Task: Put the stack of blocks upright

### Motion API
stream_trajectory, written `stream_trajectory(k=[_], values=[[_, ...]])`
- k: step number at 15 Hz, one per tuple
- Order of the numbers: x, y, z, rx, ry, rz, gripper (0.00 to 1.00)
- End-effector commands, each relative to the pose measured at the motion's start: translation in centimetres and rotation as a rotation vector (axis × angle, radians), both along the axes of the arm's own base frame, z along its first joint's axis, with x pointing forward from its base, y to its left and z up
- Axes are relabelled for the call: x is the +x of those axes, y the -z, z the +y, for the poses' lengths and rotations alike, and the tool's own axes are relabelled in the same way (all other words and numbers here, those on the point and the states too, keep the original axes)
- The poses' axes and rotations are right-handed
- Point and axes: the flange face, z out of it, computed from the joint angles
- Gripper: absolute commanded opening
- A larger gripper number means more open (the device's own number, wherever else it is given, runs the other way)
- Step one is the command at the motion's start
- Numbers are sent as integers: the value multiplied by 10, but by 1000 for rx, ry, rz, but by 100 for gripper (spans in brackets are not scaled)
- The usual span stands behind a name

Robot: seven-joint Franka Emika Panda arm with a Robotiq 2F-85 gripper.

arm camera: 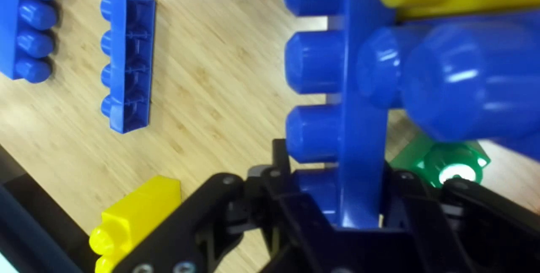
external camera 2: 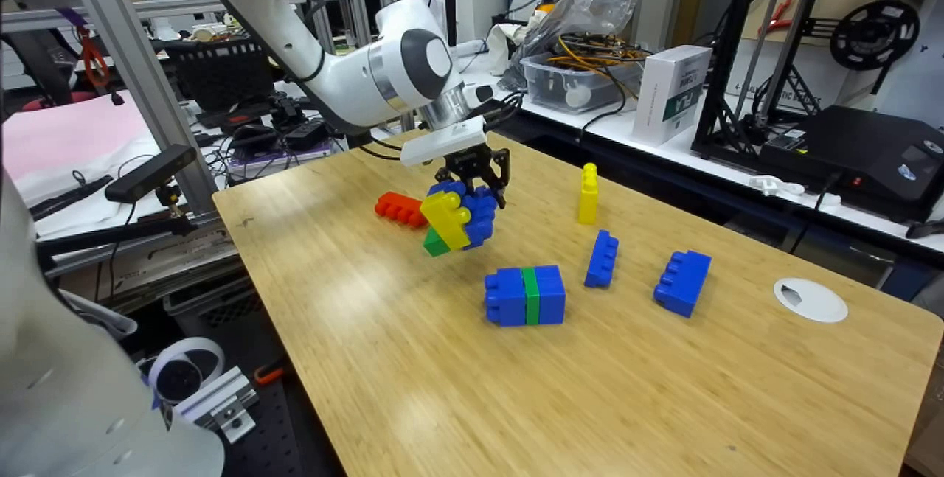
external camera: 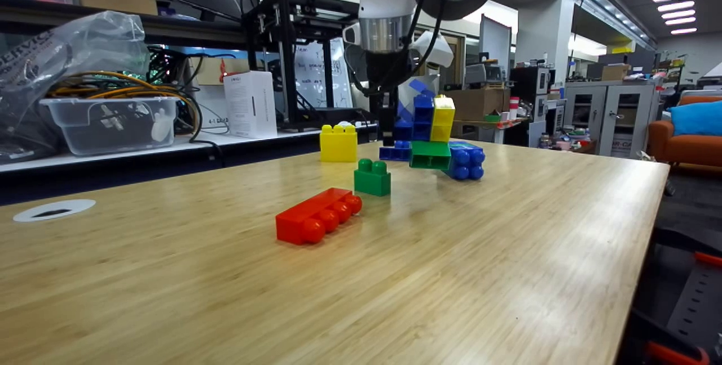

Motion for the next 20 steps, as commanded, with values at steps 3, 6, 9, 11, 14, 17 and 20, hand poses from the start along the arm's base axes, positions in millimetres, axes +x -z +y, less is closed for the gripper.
stream_trajectory(k=[3,6,9,11,14,17,20], values=[[-4,15,8,36,-64,30,18],[-3,41,6,139,-109,105,18],[-1,67,1,218,-132,181,18],[2,71,-4,234,-131,205,18],[4,69,-10,233,-120,198,18],[4,63,-12,178,-97,155,18],[8,52,-15,60,-92,45,18]])
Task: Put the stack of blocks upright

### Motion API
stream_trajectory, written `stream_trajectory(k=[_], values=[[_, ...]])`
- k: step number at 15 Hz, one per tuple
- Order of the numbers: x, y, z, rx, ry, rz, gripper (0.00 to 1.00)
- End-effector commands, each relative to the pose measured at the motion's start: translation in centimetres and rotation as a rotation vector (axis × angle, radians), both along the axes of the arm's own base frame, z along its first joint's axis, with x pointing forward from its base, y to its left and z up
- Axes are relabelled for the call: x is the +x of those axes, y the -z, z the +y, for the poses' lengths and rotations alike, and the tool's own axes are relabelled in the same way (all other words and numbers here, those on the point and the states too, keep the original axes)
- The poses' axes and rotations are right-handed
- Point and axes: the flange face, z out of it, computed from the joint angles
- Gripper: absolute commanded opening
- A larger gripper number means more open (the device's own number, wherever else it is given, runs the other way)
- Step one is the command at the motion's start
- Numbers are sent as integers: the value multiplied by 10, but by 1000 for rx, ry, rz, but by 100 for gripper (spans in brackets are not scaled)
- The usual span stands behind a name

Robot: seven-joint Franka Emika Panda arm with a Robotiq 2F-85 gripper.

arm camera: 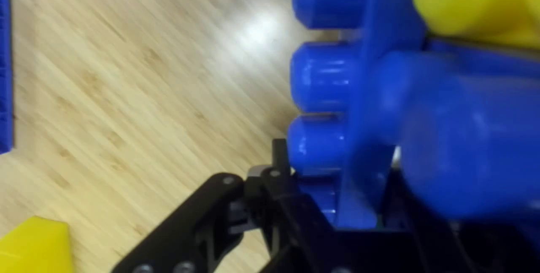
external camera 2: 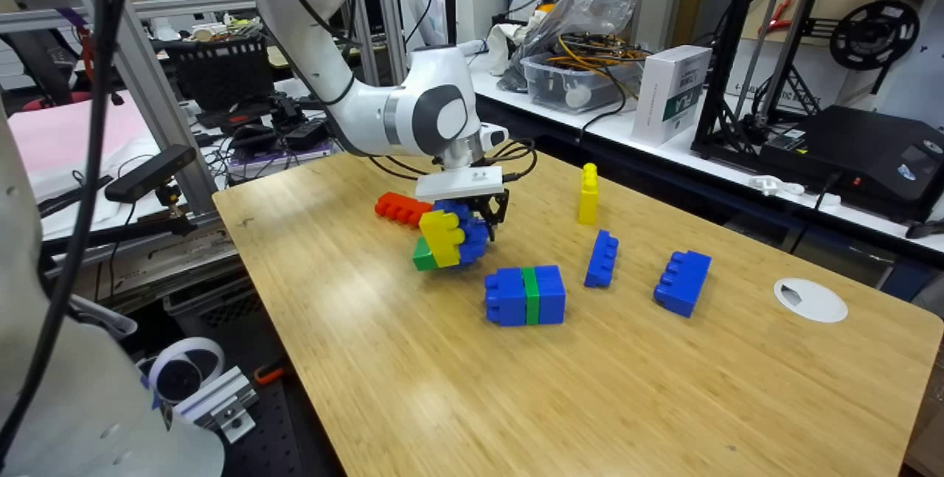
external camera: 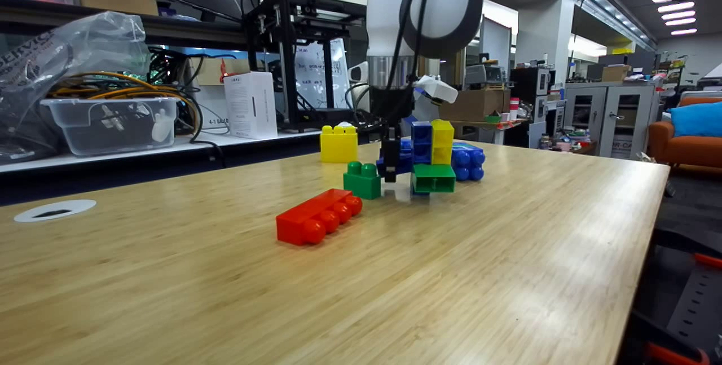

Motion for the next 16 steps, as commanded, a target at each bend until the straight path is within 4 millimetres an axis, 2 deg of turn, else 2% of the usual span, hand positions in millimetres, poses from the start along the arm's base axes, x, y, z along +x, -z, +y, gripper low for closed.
stream_trajectory(k=[1,7,16], values=[[6,-14,1,-110,8,-143,18],[10,-15,19,-210,45,-337,18],[-1,-6,24,-207,76,-402,18]])
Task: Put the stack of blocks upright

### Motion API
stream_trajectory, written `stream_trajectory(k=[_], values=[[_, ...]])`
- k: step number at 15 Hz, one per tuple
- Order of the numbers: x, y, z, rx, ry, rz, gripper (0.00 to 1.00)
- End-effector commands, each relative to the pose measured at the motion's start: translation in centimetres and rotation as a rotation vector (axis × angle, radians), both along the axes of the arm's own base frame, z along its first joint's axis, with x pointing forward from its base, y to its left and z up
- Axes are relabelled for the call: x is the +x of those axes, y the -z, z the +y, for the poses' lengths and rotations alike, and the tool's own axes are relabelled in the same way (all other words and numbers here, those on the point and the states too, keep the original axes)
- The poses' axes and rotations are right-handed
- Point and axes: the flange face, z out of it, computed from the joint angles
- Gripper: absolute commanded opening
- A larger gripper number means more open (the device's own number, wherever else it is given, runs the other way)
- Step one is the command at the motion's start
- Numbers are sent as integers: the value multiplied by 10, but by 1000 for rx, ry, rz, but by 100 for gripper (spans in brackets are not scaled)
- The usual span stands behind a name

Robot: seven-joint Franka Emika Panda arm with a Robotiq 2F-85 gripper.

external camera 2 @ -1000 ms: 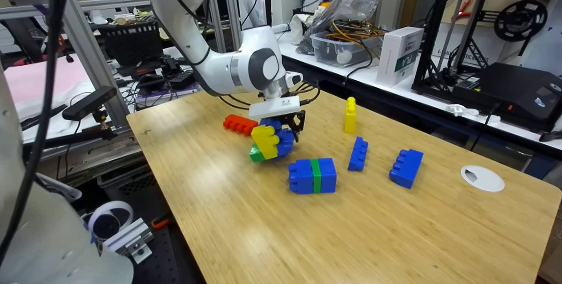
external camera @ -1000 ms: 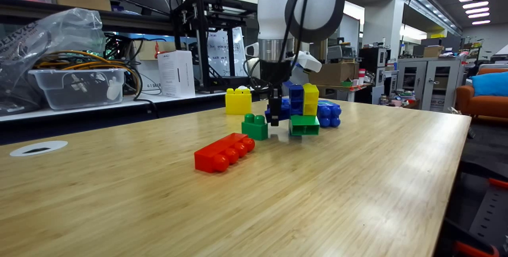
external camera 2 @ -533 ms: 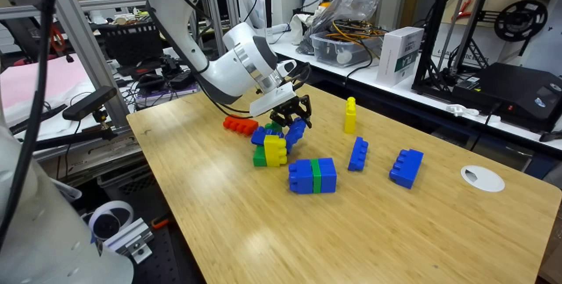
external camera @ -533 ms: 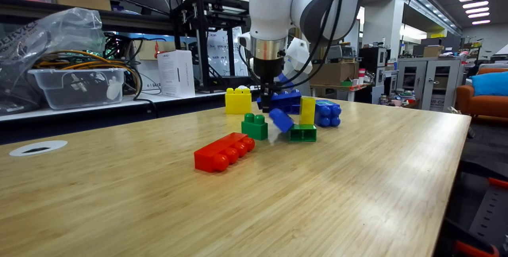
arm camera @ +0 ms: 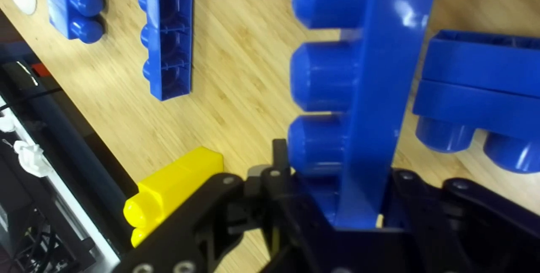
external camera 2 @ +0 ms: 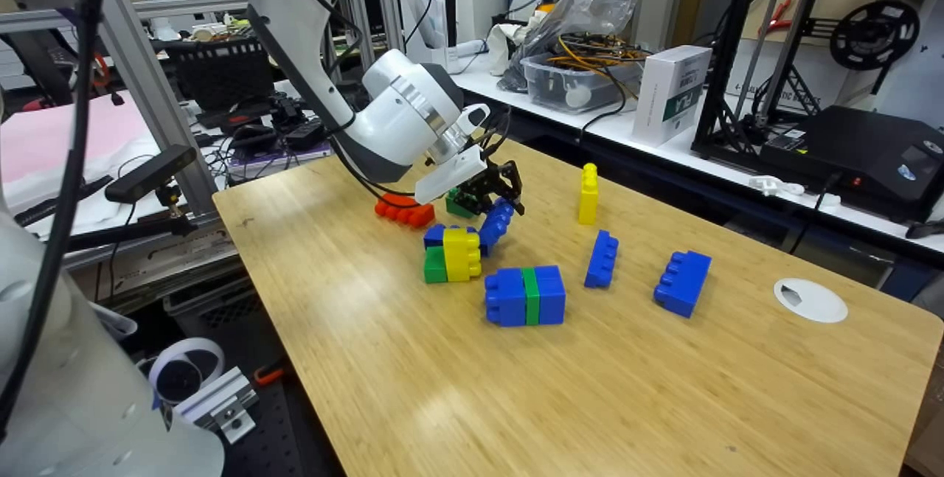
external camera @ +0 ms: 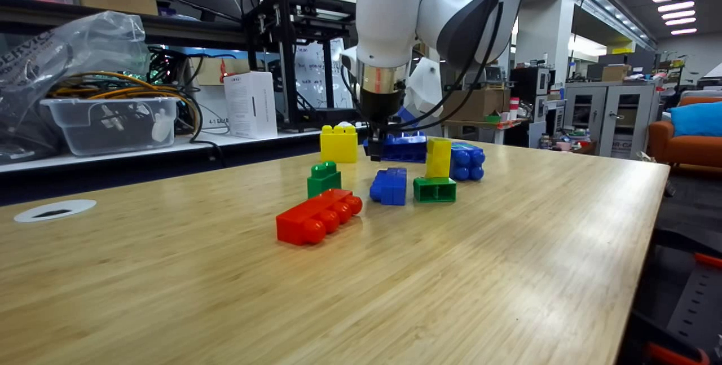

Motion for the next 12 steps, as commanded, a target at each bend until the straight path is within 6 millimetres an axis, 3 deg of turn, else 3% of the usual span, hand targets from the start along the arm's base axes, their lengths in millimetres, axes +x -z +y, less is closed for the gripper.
stream_trajectory(k=[1,6,12], values=[[-1,2,-1,19,-28,13,18],[-12,-16,13,215,-220,64,18],[-40,4,50,334,-349,217,18]])
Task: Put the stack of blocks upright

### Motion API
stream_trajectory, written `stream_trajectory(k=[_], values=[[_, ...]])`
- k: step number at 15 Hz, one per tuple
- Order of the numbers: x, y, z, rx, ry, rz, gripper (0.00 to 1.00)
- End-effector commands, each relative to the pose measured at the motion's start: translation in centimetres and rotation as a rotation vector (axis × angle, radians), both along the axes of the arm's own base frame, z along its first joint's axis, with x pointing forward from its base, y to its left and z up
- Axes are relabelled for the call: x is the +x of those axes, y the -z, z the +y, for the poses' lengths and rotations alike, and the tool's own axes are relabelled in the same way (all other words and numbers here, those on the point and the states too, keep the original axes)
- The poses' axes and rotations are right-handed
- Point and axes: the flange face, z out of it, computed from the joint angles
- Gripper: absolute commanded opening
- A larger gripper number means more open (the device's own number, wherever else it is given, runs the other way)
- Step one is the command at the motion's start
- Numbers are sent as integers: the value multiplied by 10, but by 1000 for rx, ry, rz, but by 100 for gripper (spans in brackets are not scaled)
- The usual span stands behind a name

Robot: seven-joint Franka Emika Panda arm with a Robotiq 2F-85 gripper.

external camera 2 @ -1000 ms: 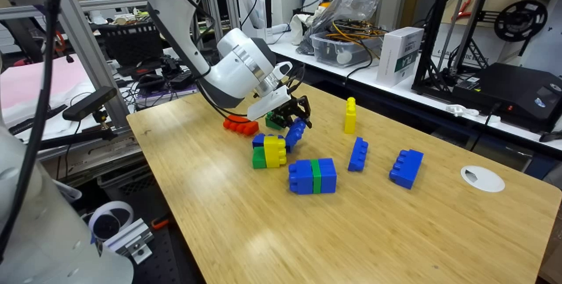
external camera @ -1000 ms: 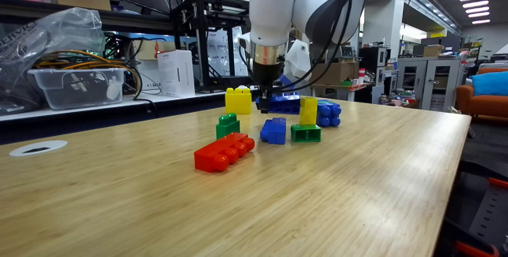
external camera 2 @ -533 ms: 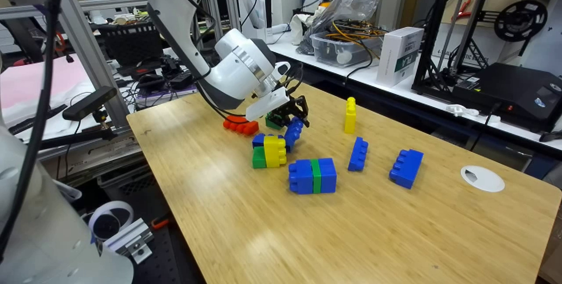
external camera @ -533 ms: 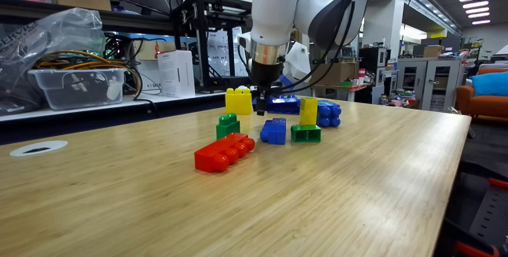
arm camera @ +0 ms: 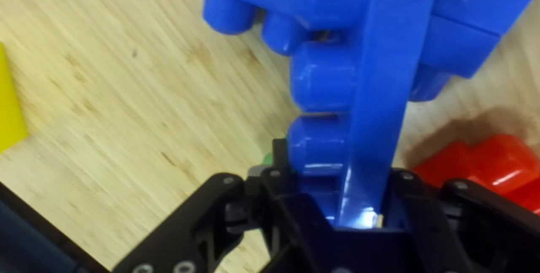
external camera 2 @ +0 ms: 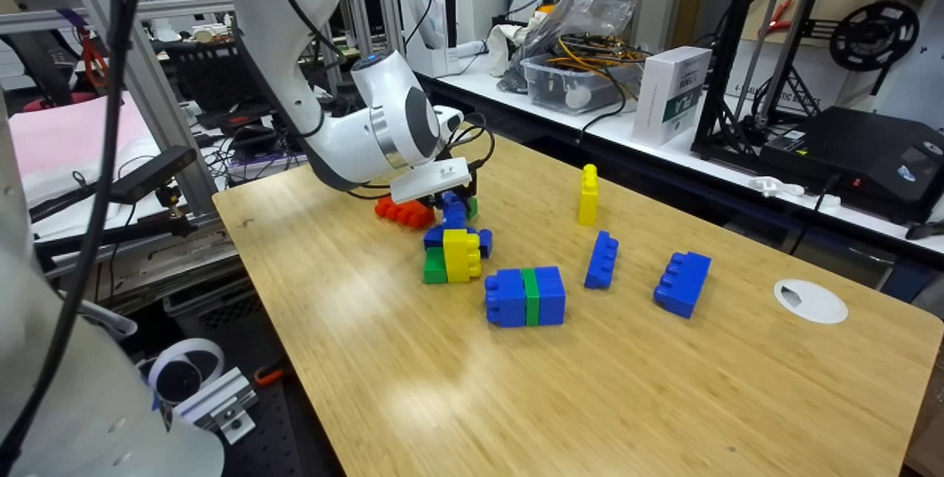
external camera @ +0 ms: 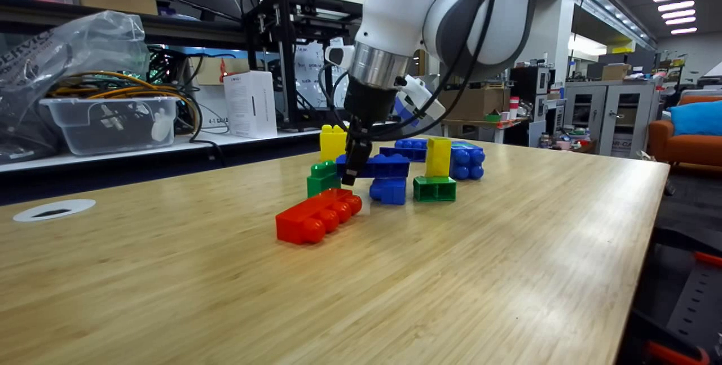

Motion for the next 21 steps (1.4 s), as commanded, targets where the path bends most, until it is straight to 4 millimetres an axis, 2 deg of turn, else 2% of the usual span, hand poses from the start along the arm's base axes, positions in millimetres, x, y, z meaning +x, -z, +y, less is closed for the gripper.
stream_trajectory(k=[1,5,8,11,12,14,19,21], values=[[-3,-1,9,55,-59,68,18],[17,-24,27,132,-94,156,18],[43,-60,26,188,-161,242,18],[68,-95,4,219,-224,330,18],[74,-101,-1,230,-249,358,18],[91,-111,-25,231,-282,402,18],[129,-105,-77,189,-358,467,18],[144,-99,-91,169,-383,478,18]])
